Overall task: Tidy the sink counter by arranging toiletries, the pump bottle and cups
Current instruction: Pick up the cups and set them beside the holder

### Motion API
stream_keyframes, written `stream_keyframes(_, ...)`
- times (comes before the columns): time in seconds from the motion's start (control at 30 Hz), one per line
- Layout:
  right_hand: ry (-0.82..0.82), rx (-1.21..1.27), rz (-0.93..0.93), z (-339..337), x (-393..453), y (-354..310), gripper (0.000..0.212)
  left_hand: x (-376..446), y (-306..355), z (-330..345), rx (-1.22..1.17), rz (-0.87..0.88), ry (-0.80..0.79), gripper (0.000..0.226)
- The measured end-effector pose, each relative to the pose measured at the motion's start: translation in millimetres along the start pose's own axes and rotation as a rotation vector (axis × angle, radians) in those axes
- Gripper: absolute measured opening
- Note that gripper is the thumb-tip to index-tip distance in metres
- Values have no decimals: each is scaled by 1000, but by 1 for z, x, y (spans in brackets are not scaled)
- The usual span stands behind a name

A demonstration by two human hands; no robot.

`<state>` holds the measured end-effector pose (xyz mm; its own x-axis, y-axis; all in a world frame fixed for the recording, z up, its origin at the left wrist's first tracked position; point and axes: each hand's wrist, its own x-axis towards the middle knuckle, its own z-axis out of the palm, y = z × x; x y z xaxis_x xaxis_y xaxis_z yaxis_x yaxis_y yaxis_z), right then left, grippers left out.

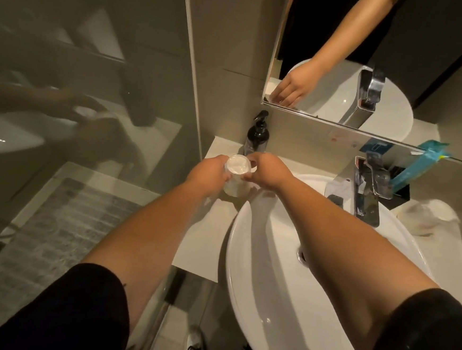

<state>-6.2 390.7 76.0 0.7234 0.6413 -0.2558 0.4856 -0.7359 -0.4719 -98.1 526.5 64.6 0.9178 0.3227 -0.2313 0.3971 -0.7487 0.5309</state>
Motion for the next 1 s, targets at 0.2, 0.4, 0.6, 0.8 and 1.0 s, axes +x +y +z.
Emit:
stream_keyframes(0.2,80,9,-4,-29,-21,-26,40,-15,13,-36,9,98,38,35)
stream_keyframes(0.4,172,31,25,-43,-56,-36,41,-34,29,-53,39,185,45,33)
stream_keyframes(0.6,210,68,65,-43,-98,-24,41,-57,47,-39,75,245,28,36)
stream_keyframes(0.8,260,88,120,-45,-150,9,43,-82,85,-12,61,342,-13,37)
stream_keyframes(1.0,322,119,153,-46,-206,48,45,-112,129,26,126,370,-42,38)
